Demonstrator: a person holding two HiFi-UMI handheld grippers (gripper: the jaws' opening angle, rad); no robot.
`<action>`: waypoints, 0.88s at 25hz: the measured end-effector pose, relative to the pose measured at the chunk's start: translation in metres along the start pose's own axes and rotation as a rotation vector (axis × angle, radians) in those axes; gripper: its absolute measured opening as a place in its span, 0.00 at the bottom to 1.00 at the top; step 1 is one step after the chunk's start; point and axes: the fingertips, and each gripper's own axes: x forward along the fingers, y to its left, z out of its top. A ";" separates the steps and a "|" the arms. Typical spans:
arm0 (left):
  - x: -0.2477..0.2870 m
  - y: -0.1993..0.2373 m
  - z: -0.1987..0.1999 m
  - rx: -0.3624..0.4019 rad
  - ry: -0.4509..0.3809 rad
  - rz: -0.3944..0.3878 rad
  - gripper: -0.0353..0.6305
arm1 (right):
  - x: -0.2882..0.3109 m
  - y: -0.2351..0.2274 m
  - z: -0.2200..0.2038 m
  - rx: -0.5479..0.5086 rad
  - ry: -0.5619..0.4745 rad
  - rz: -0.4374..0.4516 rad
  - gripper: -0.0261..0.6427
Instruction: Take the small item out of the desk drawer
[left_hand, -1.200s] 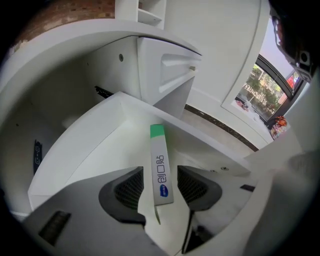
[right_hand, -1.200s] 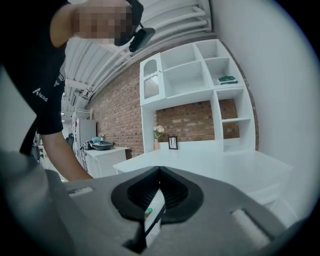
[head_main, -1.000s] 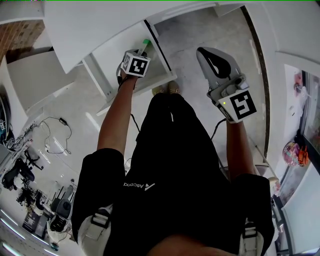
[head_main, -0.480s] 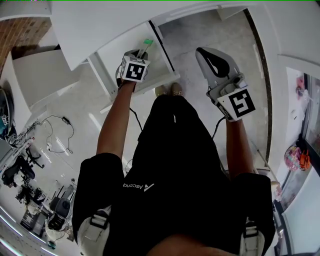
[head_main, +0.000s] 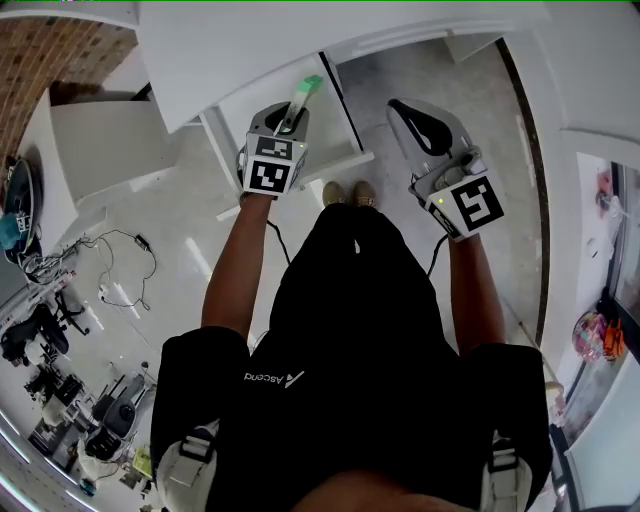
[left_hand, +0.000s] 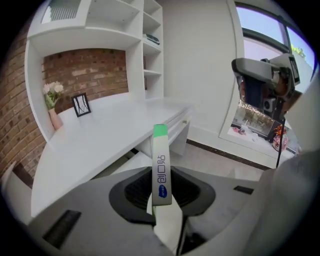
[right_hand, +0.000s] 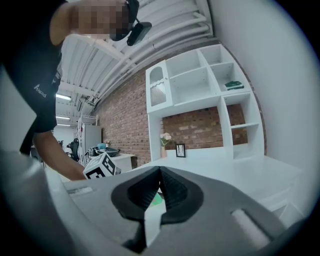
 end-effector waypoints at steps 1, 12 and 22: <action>-0.009 -0.002 0.007 0.003 -0.023 -0.001 0.19 | 0.000 0.003 0.002 -0.007 0.000 0.001 0.04; -0.121 -0.027 0.085 0.007 -0.309 -0.011 0.19 | -0.002 0.044 0.046 -0.064 -0.066 0.036 0.04; -0.204 -0.038 0.134 0.010 -0.539 0.009 0.19 | -0.002 0.077 0.077 -0.102 -0.116 0.085 0.04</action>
